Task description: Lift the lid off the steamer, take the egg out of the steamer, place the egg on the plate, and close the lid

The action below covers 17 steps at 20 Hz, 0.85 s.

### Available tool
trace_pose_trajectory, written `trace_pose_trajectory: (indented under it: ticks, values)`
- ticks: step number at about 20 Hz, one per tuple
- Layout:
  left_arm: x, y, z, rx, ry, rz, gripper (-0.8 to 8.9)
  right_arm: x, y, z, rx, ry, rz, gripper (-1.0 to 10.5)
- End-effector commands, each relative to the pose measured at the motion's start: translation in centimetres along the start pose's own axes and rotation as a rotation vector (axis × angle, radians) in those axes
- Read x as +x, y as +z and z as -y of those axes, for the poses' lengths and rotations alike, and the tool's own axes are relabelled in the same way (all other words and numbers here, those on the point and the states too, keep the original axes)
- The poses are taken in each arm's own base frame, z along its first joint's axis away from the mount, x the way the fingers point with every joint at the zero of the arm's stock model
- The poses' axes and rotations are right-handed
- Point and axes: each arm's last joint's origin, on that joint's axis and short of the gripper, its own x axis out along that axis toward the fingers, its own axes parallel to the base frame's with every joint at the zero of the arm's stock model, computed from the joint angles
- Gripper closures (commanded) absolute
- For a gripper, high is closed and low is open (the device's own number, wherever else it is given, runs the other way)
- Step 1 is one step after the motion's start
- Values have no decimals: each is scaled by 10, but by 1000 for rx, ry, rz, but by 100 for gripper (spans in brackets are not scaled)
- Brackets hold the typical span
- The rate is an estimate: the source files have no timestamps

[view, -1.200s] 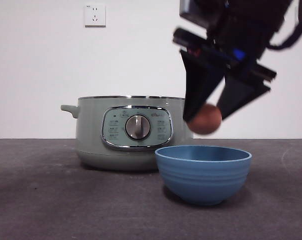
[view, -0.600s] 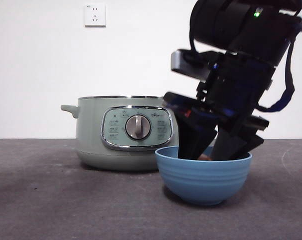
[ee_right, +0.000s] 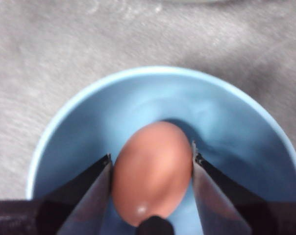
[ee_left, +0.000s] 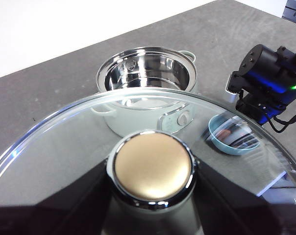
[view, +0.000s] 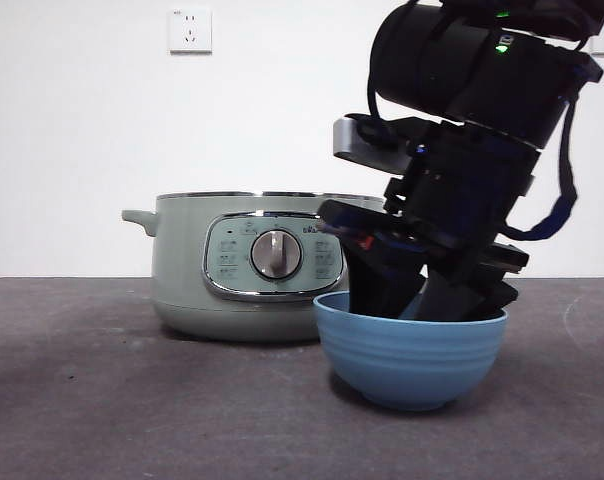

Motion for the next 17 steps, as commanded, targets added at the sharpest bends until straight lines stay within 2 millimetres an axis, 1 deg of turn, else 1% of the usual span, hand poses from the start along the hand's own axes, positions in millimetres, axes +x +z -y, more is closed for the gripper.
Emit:
trace_pose_trajectory:
  ticks: [1,2,4,5,8,13,15,17]
  values:
    - [-5,4,0,6,2,62,820,8,-6,0,4,-3,-41,935]
    - [-5,4,0,6,2,62,820,7,-6,0,3,-1,-36,890]
    - [-5,4,0,6,2,62,820,5,-5,-1,2,0,-28,681]
    - [-5,4,0,6,2,62,820,3,-5,-1,0,2,-20,599]
    - [-5,4,0,6,2,62,820,-7,-2,-3,-4,7,17,590]
    - [-5,4,0,6,2,64,820,-36,4,-6,-11,22,120,590]
    - [-5,5,0,4,2,70,820,-53,6,-7,-14,30,180,590]
    - [-5,7,0,5,4,83,820,-77,6,-9,-19,42,258,591]
